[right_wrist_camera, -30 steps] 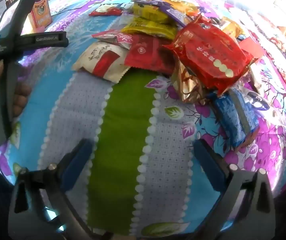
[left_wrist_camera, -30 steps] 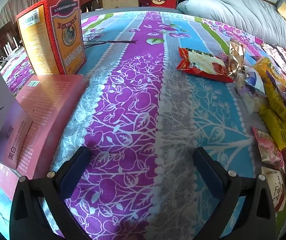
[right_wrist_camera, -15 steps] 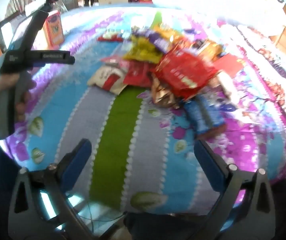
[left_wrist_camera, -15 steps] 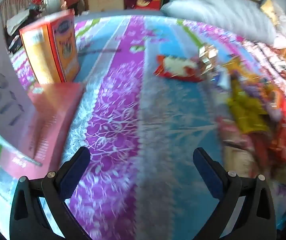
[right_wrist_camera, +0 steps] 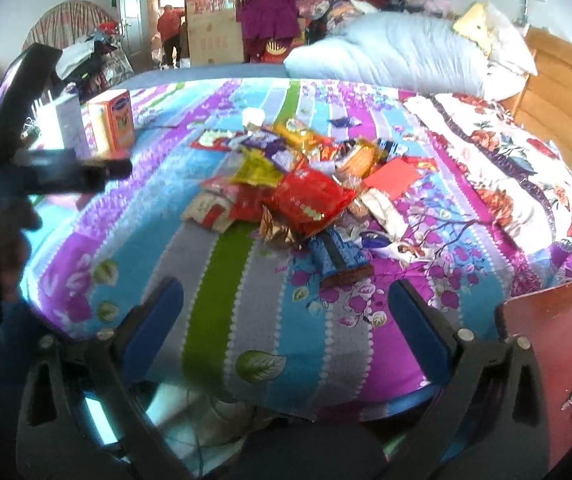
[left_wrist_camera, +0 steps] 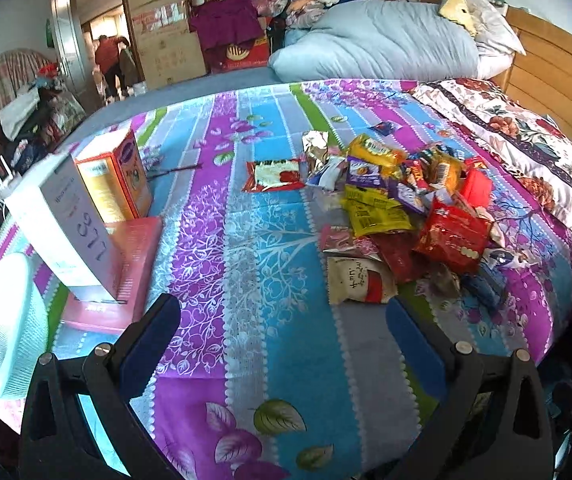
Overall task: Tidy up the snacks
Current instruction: 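Move both tools toward the heap of snack bags on the bed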
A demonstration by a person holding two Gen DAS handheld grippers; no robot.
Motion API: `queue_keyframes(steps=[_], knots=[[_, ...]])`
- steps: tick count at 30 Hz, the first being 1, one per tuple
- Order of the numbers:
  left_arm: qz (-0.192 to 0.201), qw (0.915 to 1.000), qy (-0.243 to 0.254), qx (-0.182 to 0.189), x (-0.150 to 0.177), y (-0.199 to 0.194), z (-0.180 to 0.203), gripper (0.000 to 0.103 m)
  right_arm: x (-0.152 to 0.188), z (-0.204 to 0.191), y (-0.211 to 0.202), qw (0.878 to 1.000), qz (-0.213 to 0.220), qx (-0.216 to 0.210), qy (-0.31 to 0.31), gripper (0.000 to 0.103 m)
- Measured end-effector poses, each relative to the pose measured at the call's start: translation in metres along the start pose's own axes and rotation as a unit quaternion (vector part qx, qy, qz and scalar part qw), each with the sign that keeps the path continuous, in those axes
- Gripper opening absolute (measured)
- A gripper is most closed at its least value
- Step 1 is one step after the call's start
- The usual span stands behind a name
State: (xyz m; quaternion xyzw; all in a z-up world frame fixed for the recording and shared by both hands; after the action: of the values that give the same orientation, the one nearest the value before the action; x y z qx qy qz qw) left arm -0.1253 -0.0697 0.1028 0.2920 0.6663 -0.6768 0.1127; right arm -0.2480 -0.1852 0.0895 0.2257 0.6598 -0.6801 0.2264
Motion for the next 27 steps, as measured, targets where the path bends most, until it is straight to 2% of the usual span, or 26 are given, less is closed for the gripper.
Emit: queue_keyframes(steps=[4, 10, 27], knots=[[0.019, 0.9998, 0.005, -0.001, -0.002, -0.018, 0.0, 0.103, -0.003, -0.004, -0.014, 1.0, 0.019, 0.011, -0.007, 0.103], [0.04, 0.9991, 0.005, -0.016, -0.007, -0.037, -0.004, 0.103, -0.008, -0.012, -0.023, 0.999, 0.033, 0.003, -0.009, 0.103], [0.041, 0.9988, -0.01, -0.025, -0.008, -0.042, -0.018, 0.103, -0.011, -0.021, -0.018, 1.0, 0.024, 0.001, -0.016, 0.103]])
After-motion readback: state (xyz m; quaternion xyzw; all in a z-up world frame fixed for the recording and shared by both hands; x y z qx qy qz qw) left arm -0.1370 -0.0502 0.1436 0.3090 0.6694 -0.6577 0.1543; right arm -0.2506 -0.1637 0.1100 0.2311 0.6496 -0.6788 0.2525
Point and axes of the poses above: each gripper's, at about its wrist camera, not at the fingertips, and y roughly the way its jaws point, z to its right, x to its underside, the point moved 7 cm from there along y, roughly the way its jaws point, and after that the axes turned 9 degrees about -z, right-handed, at the moved point
